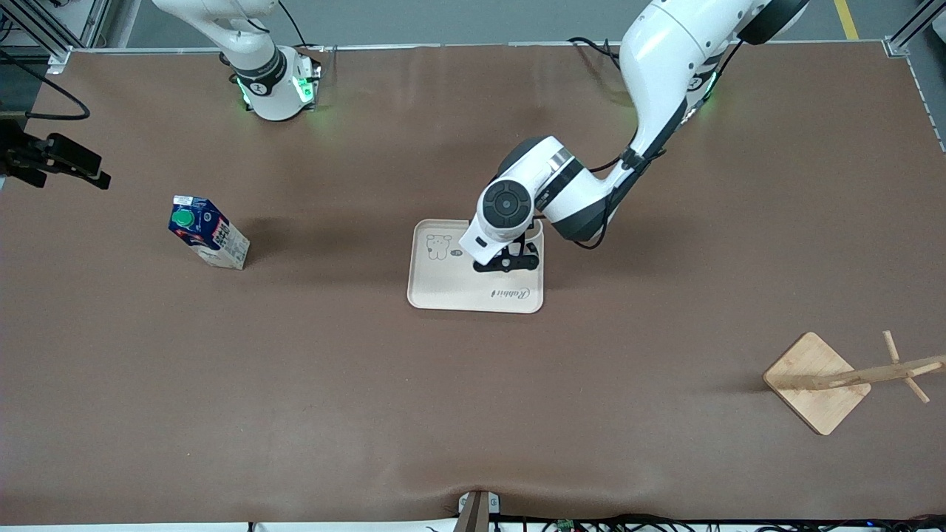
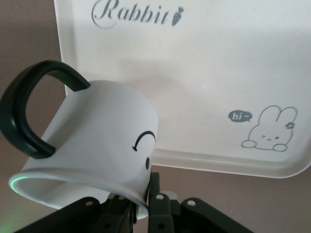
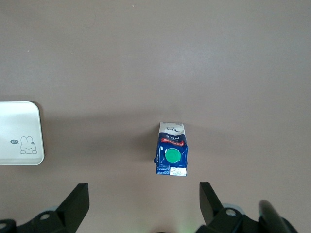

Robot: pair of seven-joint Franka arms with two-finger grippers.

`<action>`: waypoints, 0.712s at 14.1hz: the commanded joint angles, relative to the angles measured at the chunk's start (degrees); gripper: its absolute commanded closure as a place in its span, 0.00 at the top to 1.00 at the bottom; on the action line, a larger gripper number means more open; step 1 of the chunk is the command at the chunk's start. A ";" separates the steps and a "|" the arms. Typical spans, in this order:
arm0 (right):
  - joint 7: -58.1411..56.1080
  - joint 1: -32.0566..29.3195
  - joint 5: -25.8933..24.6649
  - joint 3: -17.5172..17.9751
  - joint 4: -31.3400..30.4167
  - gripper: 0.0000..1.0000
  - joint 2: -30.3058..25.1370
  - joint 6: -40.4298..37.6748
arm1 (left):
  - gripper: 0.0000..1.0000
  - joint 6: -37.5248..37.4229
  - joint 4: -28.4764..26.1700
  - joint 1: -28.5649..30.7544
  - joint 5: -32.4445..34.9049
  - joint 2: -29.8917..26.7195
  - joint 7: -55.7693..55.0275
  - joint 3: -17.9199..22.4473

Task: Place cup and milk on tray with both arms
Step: 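Lower the mug onto the tray and open the left gripper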

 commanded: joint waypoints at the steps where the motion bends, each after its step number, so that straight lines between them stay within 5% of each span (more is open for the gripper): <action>1: -0.97 -0.42 0.20 0.53 1.37 1.00 1.81 -0.39 | 0.00 -4.15 2.12 -1.01 -0.37 1.60 -0.10 0.64; 10: -1.93 -0.51 -2.35 0.71 1.98 1.00 5.15 -0.48 | 0.00 -4.16 4.41 -2.24 -0.10 4.24 0.25 0.90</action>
